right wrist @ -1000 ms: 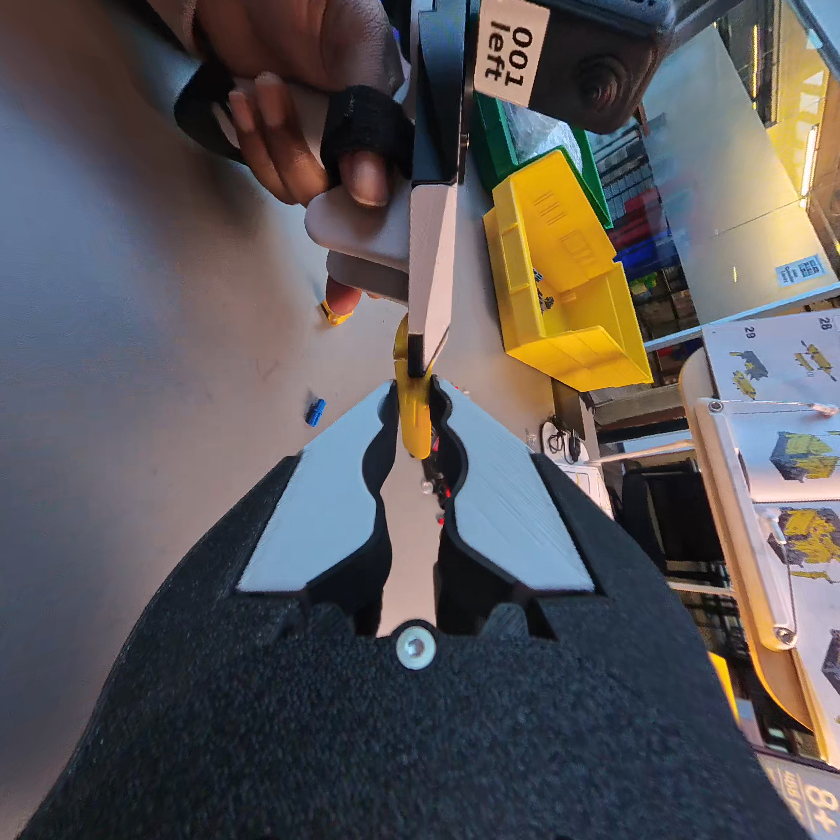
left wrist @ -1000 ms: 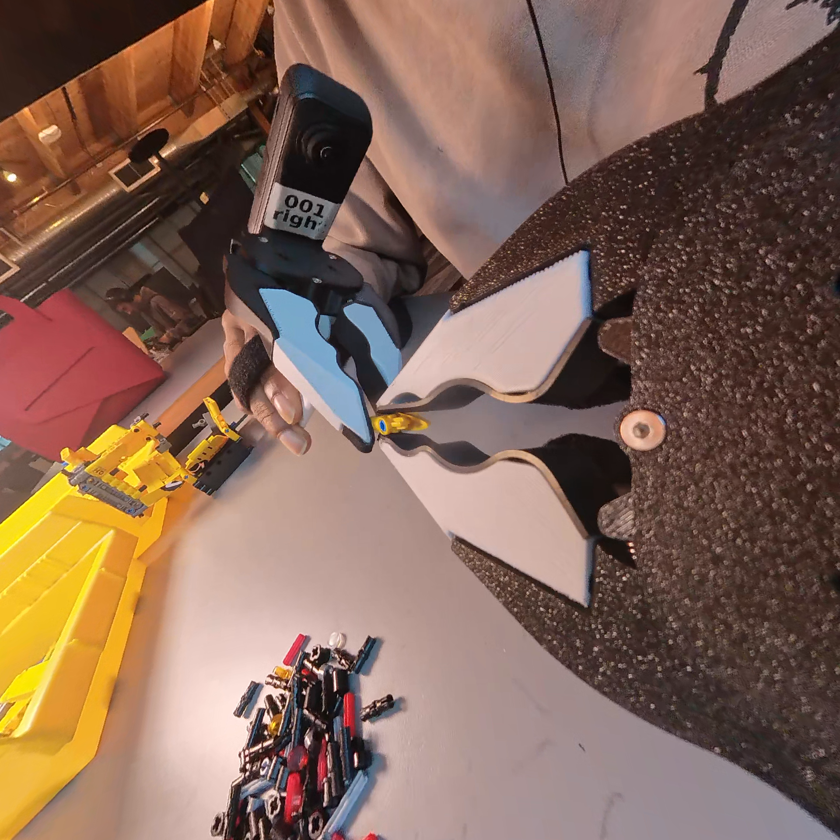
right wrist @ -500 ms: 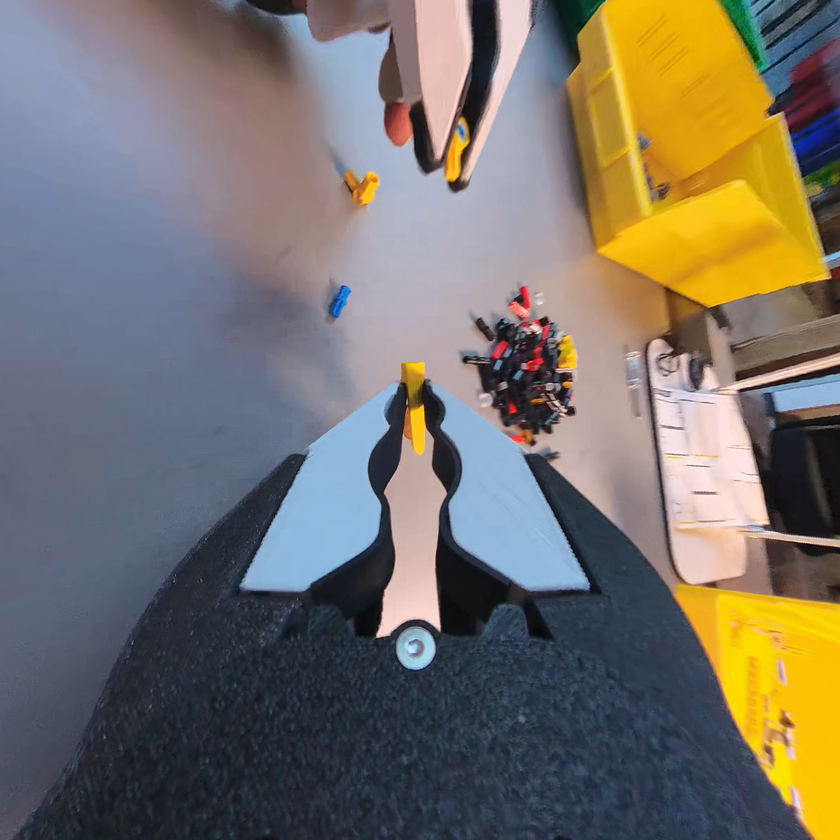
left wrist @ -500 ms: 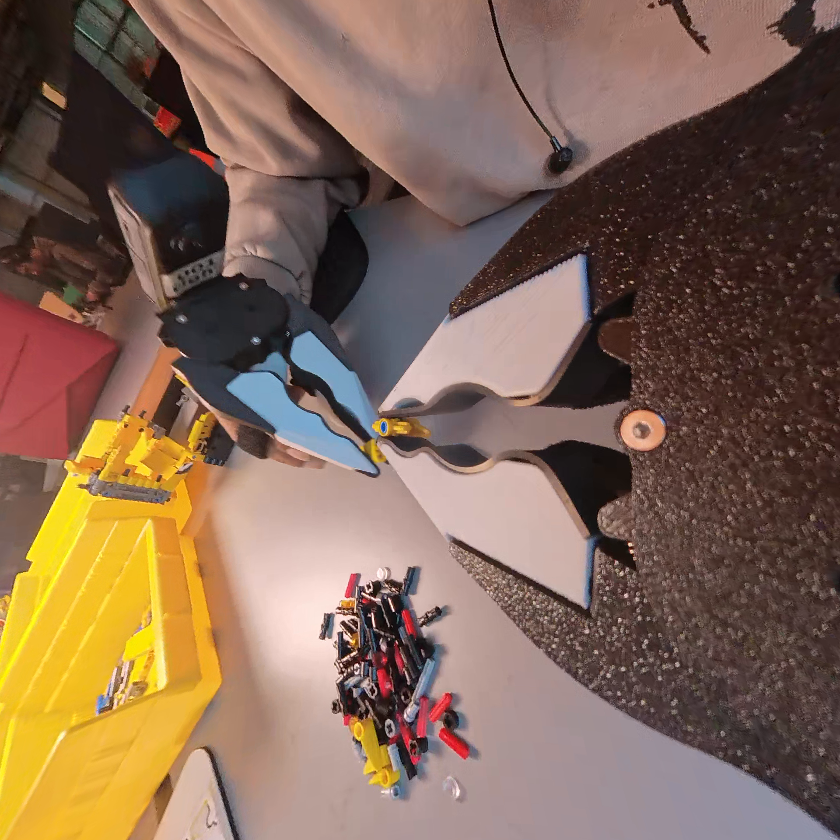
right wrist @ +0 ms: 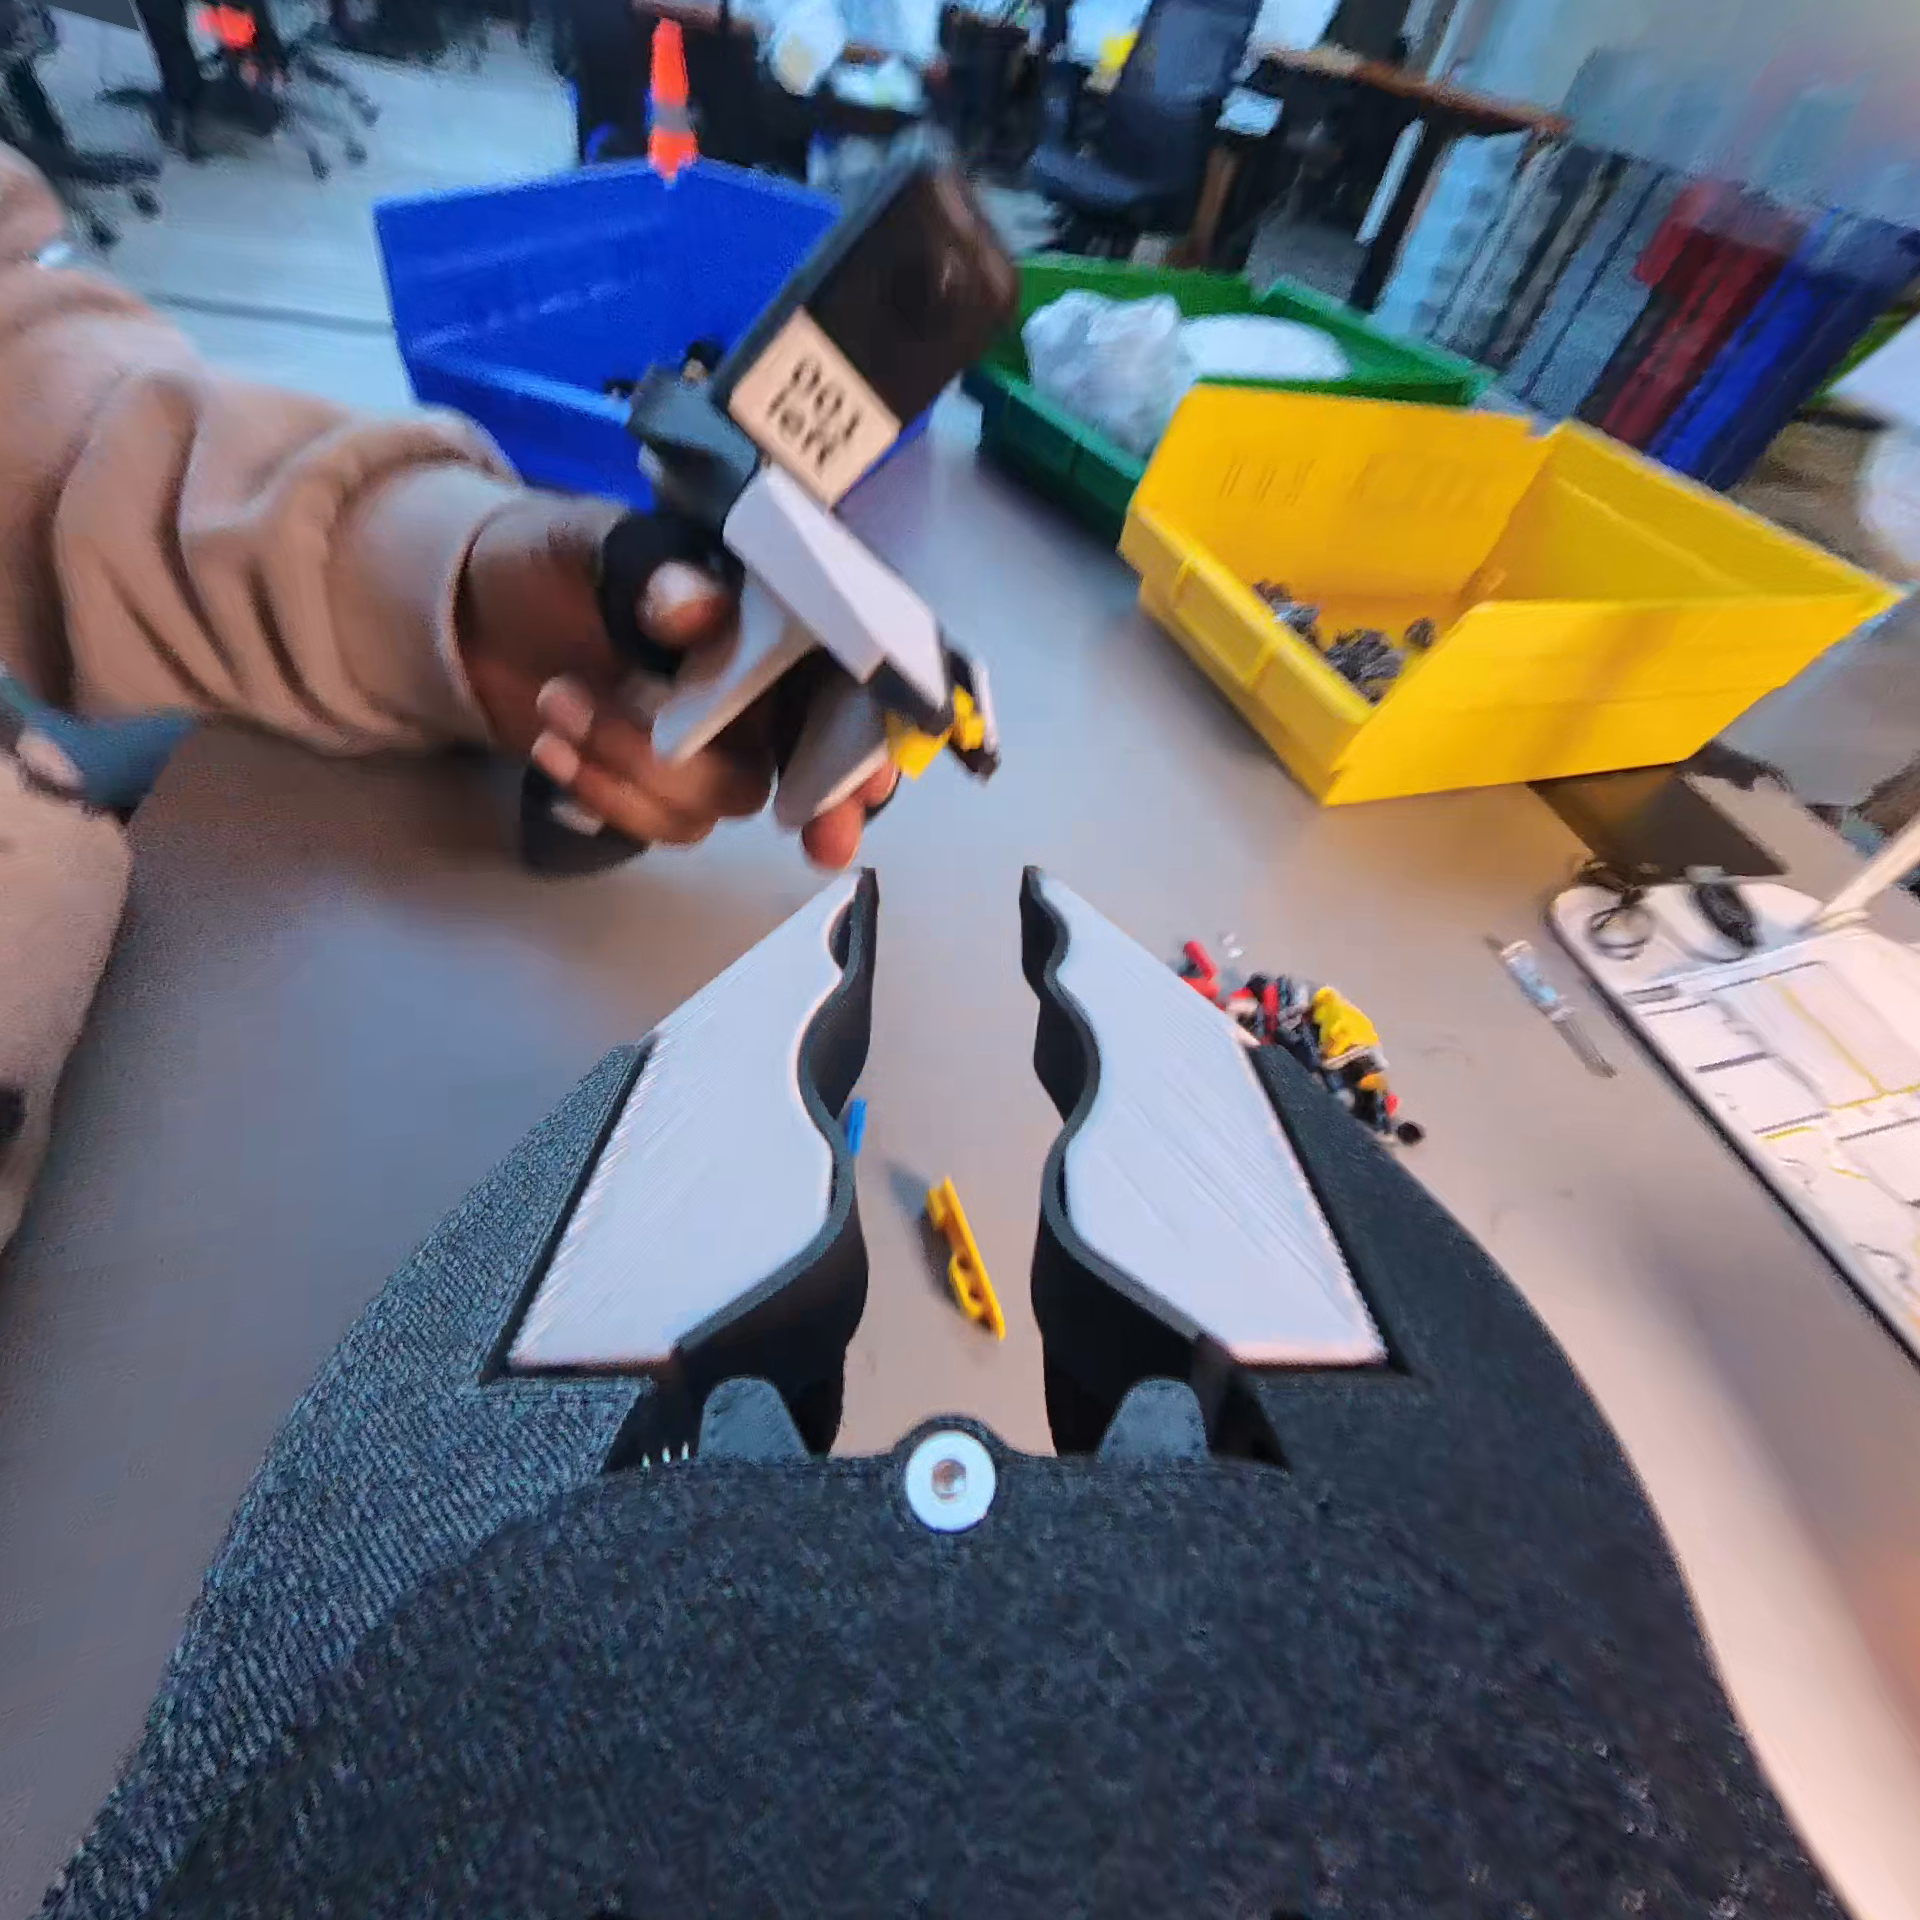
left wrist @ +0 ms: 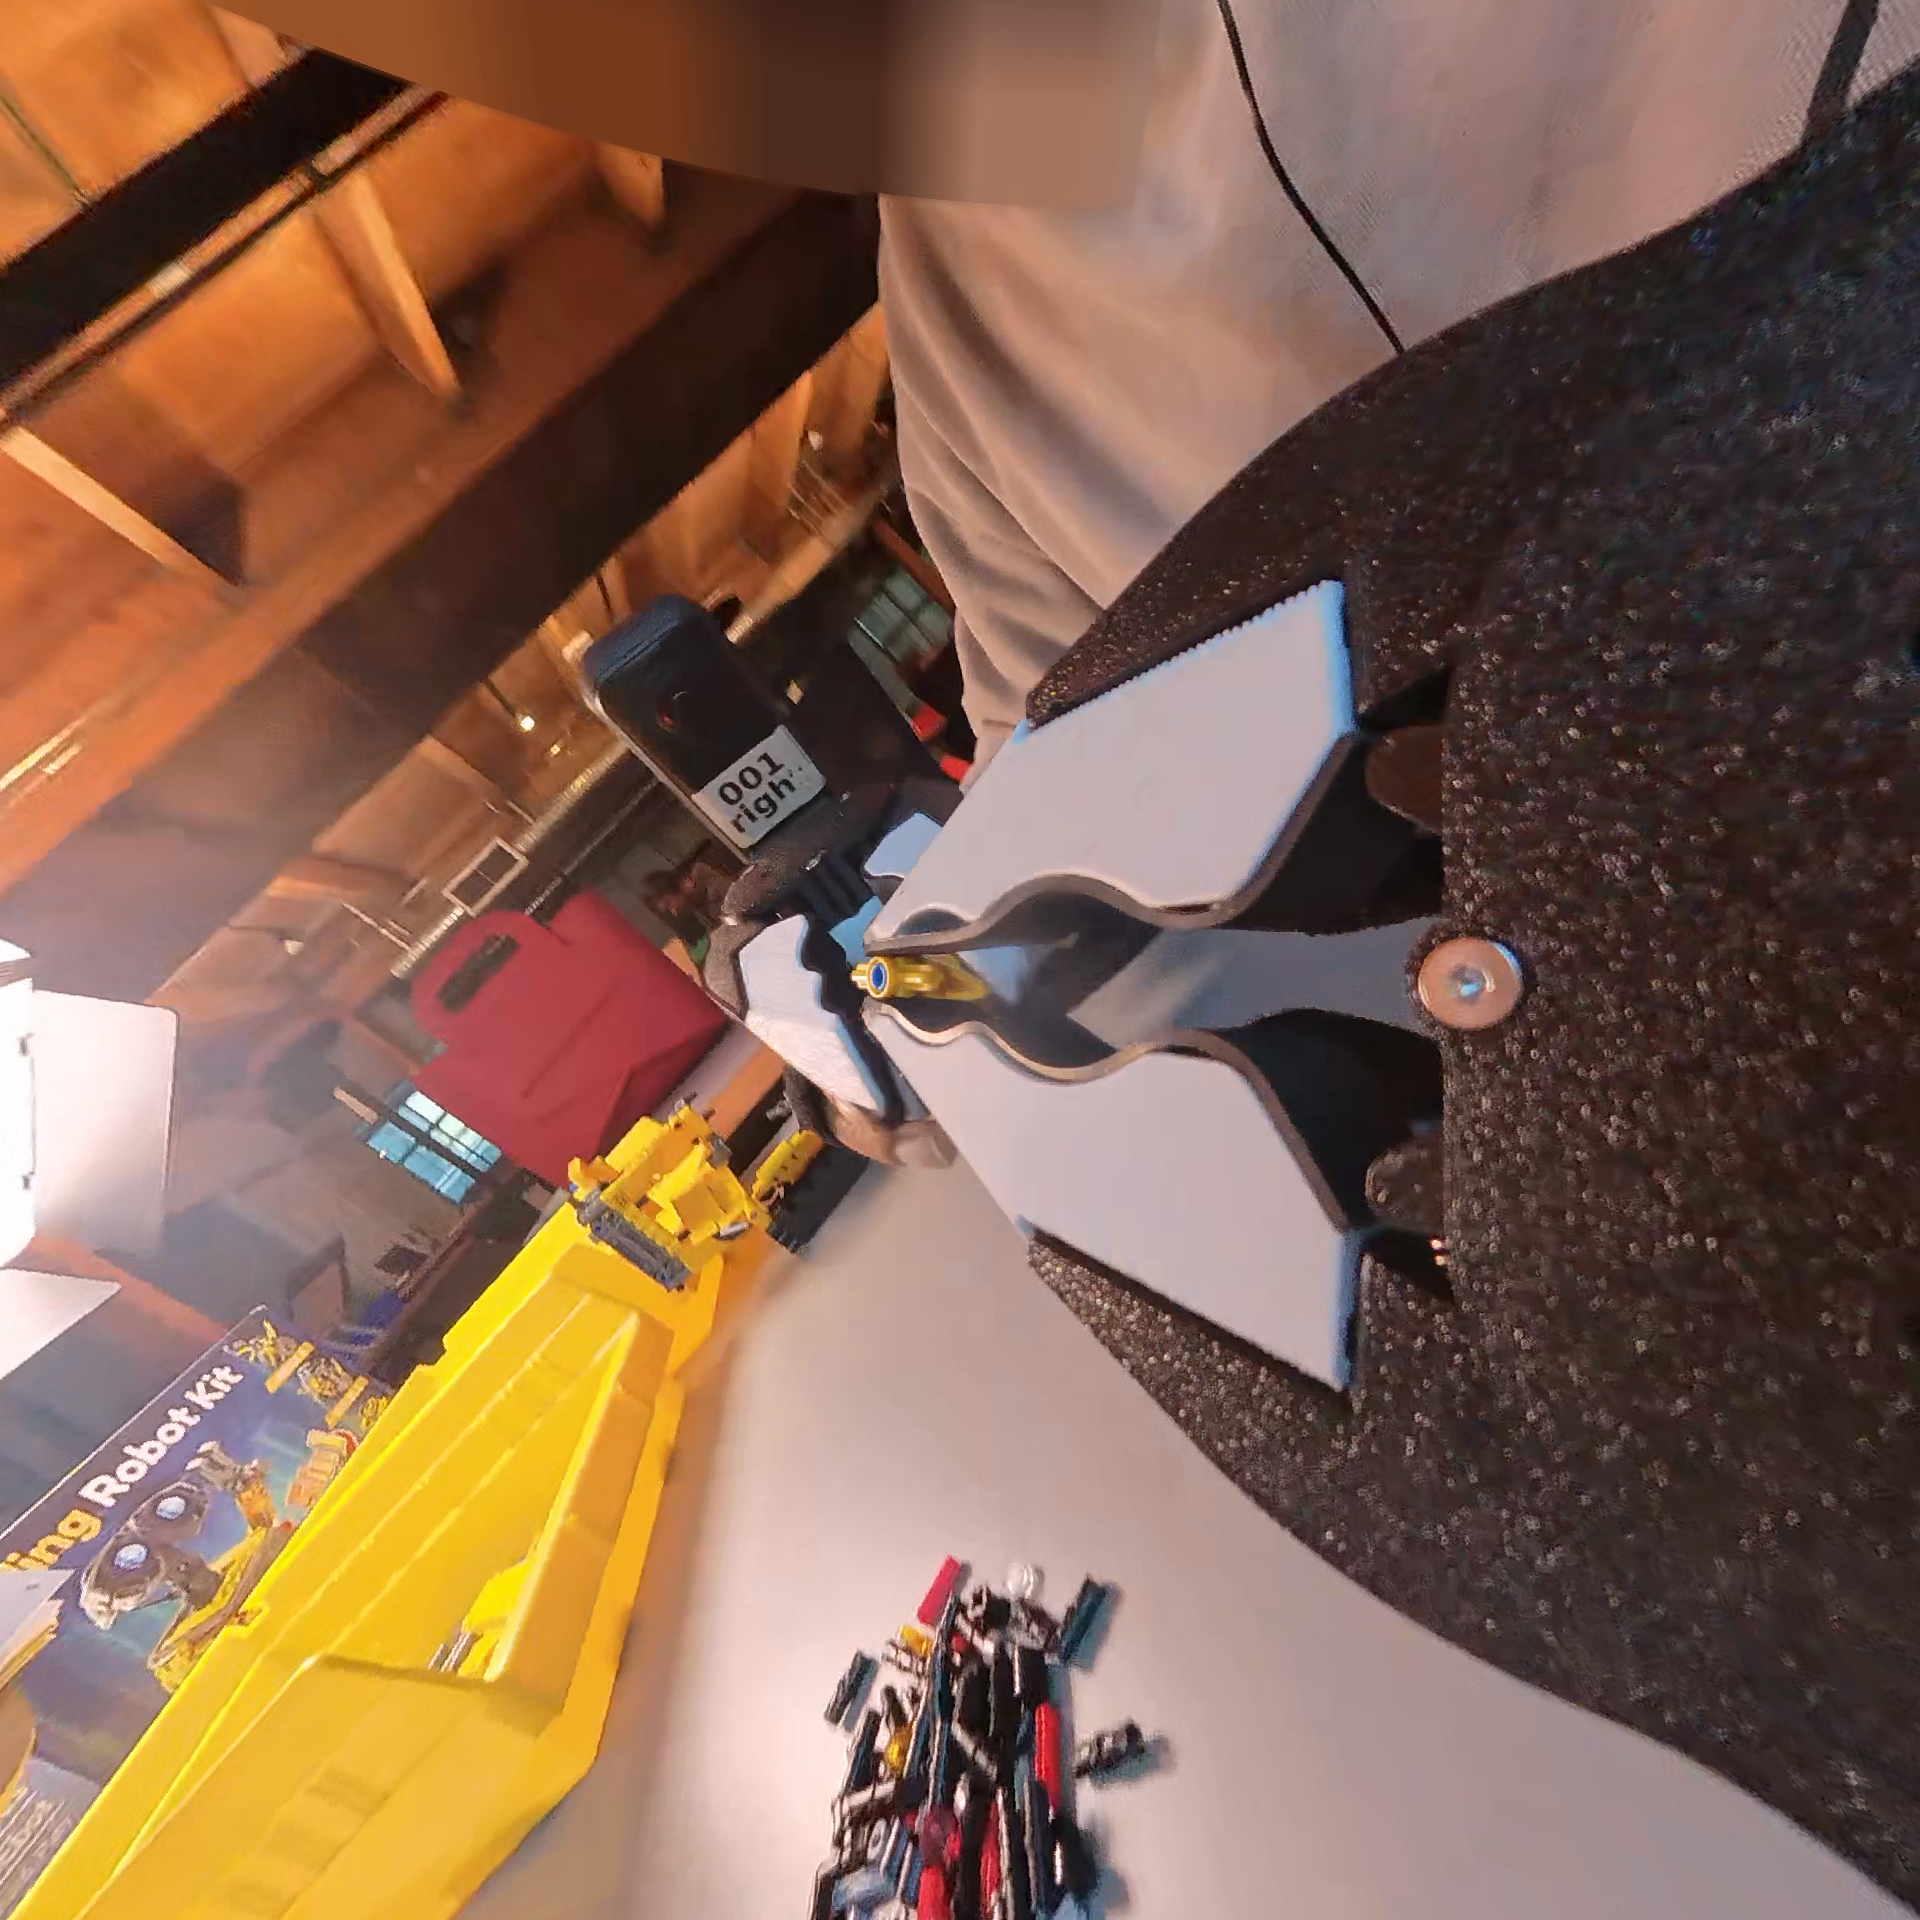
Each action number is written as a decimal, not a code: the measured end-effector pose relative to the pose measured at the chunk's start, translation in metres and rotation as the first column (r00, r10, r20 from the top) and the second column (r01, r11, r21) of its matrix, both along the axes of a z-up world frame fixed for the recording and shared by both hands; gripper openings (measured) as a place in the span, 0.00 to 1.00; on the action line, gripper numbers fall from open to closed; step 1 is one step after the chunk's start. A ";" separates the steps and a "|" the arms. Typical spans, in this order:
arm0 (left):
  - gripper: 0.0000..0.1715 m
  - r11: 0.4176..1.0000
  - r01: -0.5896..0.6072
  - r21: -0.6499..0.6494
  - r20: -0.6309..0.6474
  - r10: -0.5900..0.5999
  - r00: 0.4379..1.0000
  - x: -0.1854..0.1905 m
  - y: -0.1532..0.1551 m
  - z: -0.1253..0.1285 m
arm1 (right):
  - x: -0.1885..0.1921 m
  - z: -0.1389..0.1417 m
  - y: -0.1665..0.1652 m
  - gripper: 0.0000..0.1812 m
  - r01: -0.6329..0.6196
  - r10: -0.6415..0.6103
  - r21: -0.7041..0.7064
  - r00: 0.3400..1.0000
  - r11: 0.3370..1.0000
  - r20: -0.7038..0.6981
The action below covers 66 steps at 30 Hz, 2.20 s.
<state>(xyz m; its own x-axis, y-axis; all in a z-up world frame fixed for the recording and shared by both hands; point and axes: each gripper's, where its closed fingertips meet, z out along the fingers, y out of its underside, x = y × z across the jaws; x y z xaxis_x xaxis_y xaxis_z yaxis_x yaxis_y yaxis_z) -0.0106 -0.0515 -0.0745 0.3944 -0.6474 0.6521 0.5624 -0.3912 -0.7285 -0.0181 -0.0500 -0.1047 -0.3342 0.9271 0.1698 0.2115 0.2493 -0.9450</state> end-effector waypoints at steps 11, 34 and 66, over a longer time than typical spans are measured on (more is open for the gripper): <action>0.04 0.995 0.073 -0.074 0.184 -0.058 0.981 0.008 0.001 -0.001 | 0.006 0.031 0.000 0.09 0.054 -0.005 0.247 0.980 0.968 -0.197; 0.03 0.987 -0.077 0.142 -0.040 0.083 0.996 0.008 -0.002 0.015 | -0.004 0.032 -0.017 0.03 -0.129 0.089 -0.590 0.991 0.797 -0.096; 0.03 0.975 -0.087 0.202 -0.352 0.155 0.923 -0.032 -0.018 0.018 | 0.004 0.017 -0.005 0.03 -0.196 0.189 -0.259 0.981 0.946 -0.053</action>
